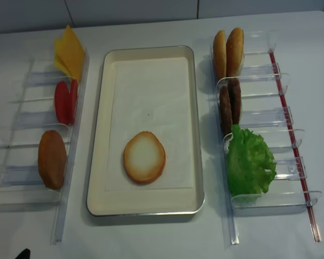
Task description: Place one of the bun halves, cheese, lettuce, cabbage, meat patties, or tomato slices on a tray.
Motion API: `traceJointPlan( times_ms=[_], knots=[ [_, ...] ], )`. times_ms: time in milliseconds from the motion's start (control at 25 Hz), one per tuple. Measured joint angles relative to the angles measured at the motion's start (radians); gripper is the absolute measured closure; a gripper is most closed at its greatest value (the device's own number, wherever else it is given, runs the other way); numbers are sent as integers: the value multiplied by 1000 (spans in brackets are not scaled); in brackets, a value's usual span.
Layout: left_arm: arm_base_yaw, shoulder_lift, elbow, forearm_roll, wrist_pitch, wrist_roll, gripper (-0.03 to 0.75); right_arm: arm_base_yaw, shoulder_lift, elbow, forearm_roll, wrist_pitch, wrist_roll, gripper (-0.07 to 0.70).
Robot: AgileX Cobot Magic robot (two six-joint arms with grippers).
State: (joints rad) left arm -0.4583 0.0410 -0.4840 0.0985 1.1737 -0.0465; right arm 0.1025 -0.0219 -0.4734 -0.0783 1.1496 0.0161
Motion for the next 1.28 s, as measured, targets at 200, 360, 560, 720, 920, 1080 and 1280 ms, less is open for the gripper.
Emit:
traceJointPlan(
  times_ms=[200, 360, 560, 720, 920, 1080, 1280],
  knots=[
    [0, 0, 0, 0, 0, 0, 193, 0, 0, 0, 0, 0, 0, 275],
    [26, 0, 0, 0, 0, 0, 193, 0, 0, 0, 0, 0, 0, 293],
    [101, 0, 0, 0, 0, 0, 194, 0, 0, 0, 0, 0, 0, 330],
    [207, 0, 0, 0, 0, 0, 194, 0, 0, 0, 0, 0, 0, 356],
    [343, 0, 0, 0, 0, 0, 194, 0, 0, 0, 0, 0, 0, 371],
    [403, 0, 0, 0, 0, 0, 194, 0, 0, 0, 0, 0, 0, 372],
    [415, 0, 0, 0, 0, 0, 194, 0, 0, 0, 0, 0, 0, 374]
  ],
)
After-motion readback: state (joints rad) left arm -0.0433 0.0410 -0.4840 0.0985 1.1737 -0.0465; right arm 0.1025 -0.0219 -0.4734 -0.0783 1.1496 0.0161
